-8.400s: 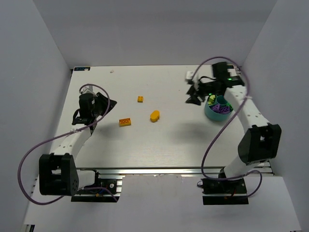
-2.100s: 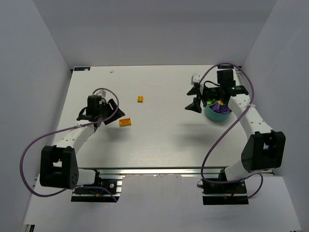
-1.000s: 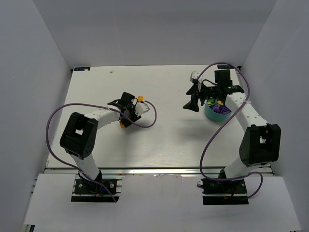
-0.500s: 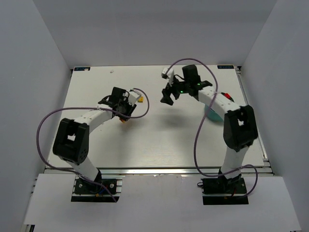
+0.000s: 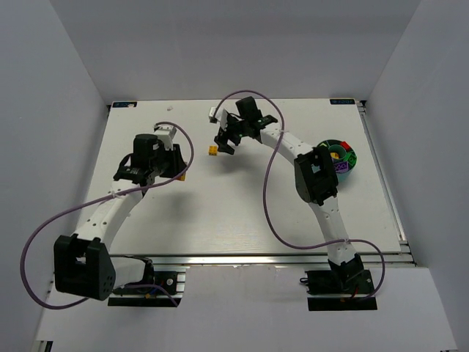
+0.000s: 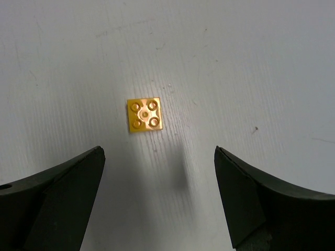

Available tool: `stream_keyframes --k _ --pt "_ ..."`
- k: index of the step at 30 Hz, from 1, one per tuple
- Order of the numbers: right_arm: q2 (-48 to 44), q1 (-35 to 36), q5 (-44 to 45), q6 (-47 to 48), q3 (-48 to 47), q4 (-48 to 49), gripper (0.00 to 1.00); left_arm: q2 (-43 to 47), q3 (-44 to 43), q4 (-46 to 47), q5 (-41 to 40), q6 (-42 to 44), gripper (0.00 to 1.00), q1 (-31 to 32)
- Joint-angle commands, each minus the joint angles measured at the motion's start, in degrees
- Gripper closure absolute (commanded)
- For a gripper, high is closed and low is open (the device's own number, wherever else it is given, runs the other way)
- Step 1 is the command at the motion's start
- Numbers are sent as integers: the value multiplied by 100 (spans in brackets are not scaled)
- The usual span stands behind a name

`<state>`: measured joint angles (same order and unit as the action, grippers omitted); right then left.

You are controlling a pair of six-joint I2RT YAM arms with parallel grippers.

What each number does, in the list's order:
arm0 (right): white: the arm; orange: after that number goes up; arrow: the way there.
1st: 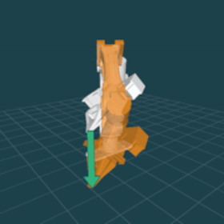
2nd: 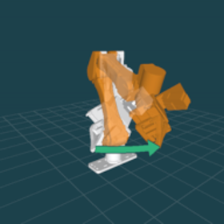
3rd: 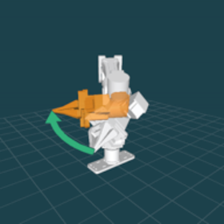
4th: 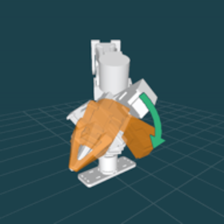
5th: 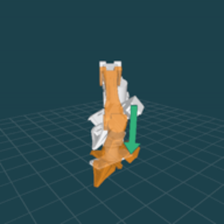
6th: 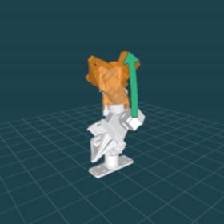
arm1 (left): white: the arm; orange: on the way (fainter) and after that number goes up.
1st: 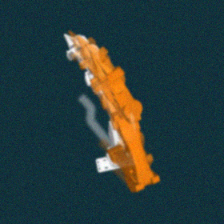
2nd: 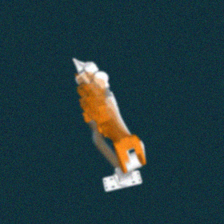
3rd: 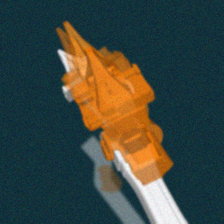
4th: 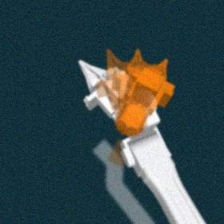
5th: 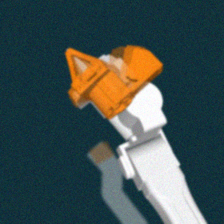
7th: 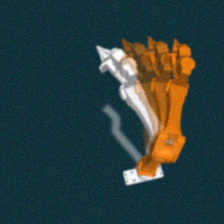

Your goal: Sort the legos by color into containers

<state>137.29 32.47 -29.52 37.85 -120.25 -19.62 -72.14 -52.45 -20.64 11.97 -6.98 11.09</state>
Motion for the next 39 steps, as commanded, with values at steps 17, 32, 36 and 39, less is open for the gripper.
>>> stream_keyframes --k 17,32,36,39 --pt "939 418 711 302 -728 705 11 657 103 -1 306 -857 100 -37" --pt "422 418 34 417 -150 485 82 868 -134 131 280 -1121 100 -63" --pt "-500 261 -535 67 517 608 100 921 -117 594 481 -1401 100 -72" --pt "-1684 -82 -879 -434 975 469 100 956 76 1235 805 -1726 100 -72"
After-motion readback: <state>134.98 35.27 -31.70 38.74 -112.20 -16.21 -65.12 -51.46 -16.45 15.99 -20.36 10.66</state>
